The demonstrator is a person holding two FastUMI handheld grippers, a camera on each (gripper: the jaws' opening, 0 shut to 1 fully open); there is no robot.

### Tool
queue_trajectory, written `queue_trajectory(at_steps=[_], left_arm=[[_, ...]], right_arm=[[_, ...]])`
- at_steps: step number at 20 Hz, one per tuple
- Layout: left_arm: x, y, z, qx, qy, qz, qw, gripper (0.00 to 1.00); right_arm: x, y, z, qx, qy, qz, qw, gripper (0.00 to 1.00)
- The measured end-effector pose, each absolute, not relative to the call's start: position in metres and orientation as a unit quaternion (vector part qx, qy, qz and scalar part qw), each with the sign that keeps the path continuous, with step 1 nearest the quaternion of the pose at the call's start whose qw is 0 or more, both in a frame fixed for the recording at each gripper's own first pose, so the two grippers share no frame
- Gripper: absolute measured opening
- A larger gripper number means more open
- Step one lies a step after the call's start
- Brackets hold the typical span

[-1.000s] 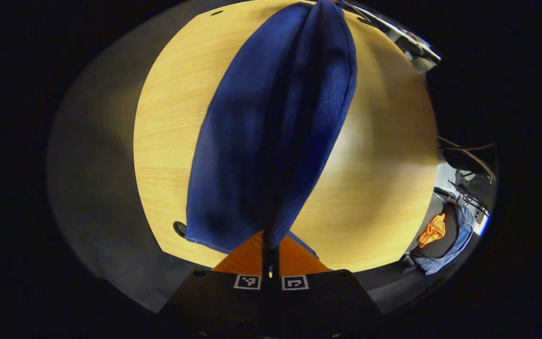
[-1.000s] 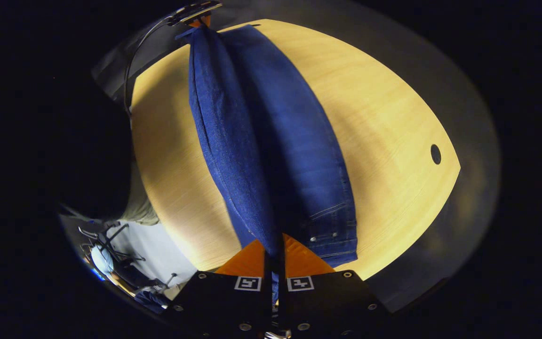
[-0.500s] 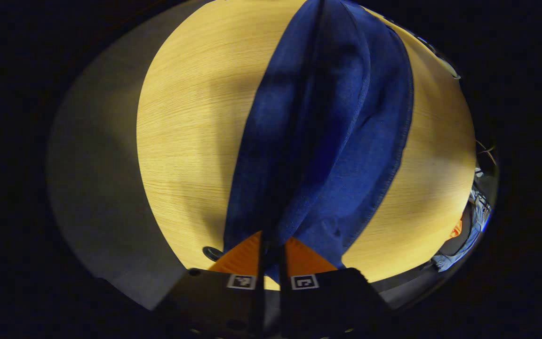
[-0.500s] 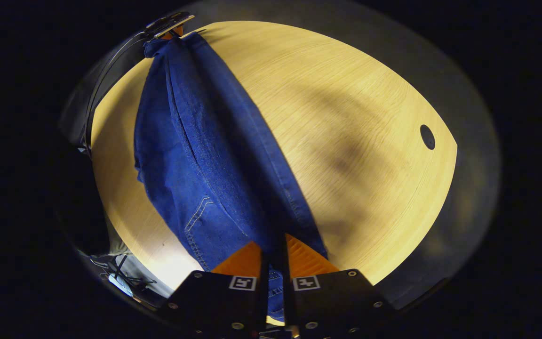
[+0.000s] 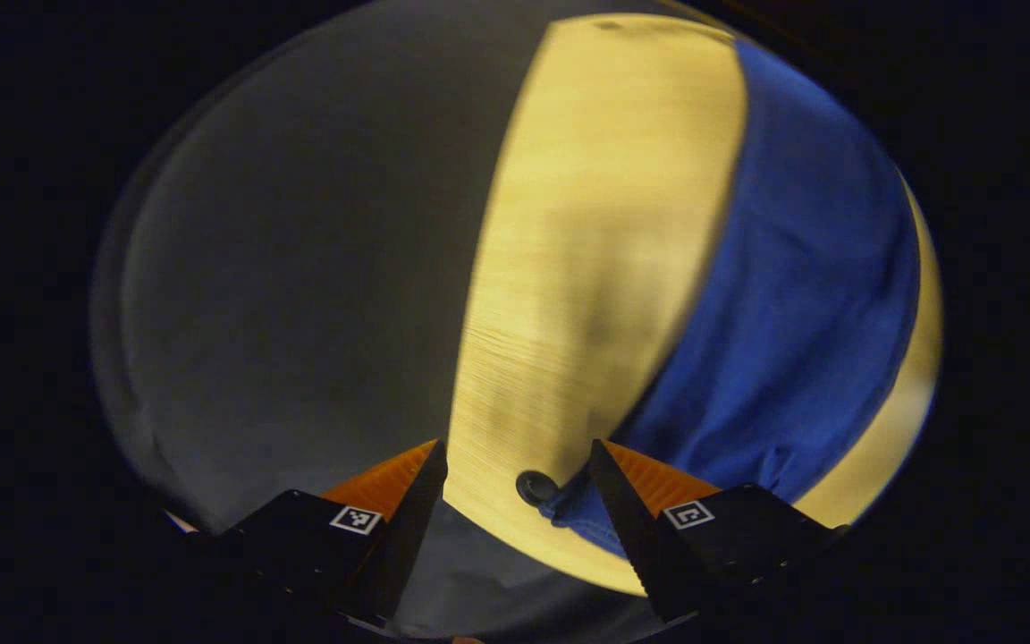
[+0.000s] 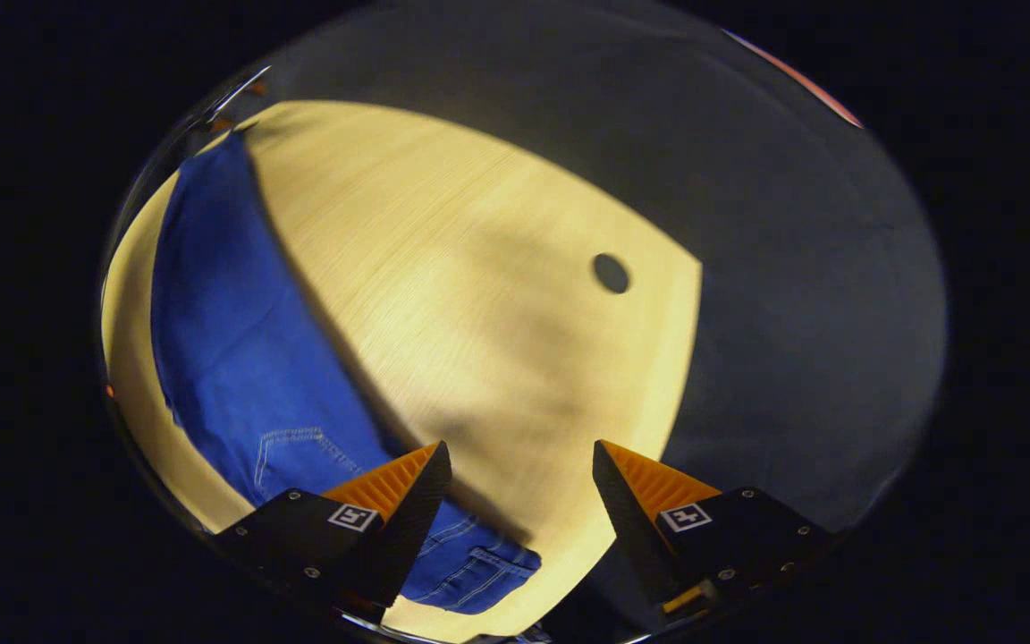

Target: Grasp the waist and the cuffs of the jeans and fold them to make the two legs overlap; first hold the waist and fold one-third of the jeans toward the cuffs, then hold the cuffs and fold the remaining one-third in the same direction to finish folding.

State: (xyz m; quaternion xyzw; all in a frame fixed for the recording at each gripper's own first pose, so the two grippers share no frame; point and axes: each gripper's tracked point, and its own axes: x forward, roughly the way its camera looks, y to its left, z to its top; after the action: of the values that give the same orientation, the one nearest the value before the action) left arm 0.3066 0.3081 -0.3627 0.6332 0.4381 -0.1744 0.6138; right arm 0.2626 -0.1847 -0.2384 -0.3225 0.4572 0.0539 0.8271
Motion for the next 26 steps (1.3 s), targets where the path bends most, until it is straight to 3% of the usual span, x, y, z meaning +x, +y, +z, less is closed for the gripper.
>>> queue_trajectory(at_steps=[5,10,14,18,22,26], left_arm=[[0.275,0.25,-0.304,0.513,0.347,-0.105,0.778,0.98],[0.24,0.194,-0.221,0.406,0.243,-0.036,0.88,0.98],[0.204,0.183,-0.178,0.377,0.169,-0.012,0.91,0.98],[0.173,0.17,-0.154,0.355,0.153,0.011,0.922,0.97],[0.137,0.157,-0.16,0.326,0.144,0.044,0.933,0.98],[0.125,0.151,-0.168,0.318,0.153,0.063,0.934,0.98]], right_arm=[[0.249,-0.194,-0.152,-0.295,0.338,-0.037,0.893,0.99],[0.197,-0.196,-0.085,-0.234,0.238,-0.086,0.939,0.98],[0.159,-0.206,-0.085,-0.203,0.206,-0.111,0.951,0.98],[0.114,-0.198,-0.101,-0.084,0.201,-0.117,0.969,0.98],[0.09,-0.209,-0.161,0.038,0.23,-0.15,0.961,0.98],[0.093,-0.212,-0.224,0.086,0.26,-0.17,0.947,0.98]])
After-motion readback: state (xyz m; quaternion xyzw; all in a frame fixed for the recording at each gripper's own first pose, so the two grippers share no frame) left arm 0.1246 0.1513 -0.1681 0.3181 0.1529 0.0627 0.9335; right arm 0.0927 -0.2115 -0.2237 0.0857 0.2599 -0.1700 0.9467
